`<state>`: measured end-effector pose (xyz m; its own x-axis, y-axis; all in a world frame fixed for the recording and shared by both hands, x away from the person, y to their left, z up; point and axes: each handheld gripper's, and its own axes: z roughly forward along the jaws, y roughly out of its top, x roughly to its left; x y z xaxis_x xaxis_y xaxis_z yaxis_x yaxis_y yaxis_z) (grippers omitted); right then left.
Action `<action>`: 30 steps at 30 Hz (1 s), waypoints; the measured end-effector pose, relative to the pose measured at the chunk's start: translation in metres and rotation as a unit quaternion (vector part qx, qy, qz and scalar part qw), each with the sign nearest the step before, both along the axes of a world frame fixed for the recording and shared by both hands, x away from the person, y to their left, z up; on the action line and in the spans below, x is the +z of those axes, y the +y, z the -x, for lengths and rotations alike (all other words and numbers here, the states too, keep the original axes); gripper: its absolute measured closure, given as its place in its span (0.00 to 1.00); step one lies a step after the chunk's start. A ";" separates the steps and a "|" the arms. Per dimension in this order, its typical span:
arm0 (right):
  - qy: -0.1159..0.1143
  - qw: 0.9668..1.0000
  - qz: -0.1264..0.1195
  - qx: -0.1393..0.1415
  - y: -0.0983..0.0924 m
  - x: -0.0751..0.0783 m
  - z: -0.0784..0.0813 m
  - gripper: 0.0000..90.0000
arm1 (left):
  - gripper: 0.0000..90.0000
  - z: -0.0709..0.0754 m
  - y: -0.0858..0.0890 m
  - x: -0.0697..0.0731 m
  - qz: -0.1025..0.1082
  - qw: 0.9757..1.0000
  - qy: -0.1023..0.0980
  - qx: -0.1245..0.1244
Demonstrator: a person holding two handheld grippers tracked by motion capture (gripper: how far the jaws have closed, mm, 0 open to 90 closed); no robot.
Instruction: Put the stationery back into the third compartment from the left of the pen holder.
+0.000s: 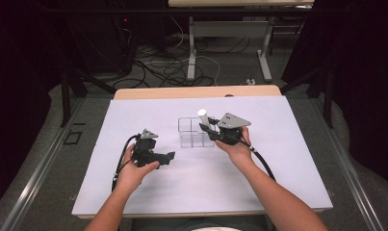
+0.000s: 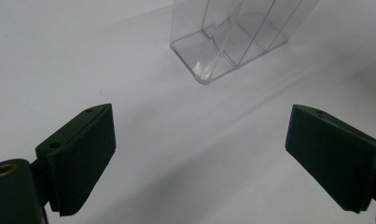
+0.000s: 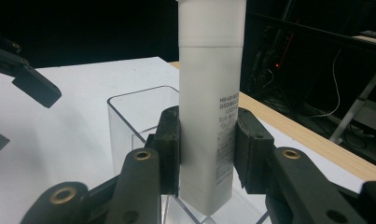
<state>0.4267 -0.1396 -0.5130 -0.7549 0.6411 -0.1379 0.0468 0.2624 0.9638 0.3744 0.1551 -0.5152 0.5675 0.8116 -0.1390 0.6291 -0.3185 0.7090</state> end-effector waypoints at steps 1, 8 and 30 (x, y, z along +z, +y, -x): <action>0.001 1.000 0.004 0.000 0.000 -0.001 0.000 0.73 | 0.09 0.000 0.001 0.000 -0.003 1.000 -0.001 0.001; -0.001 1.000 0.006 0.002 0.001 -0.006 -0.004 0.73 | 0.08 0.000 0.003 0.000 0.003 1.000 -0.007 0.008; 0.027 1.000 -0.007 -0.010 -0.003 -0.021 -0.007 0.68 | 0.08 0.000 0.004 -0.002 0.001 1.000 -0.005 0.009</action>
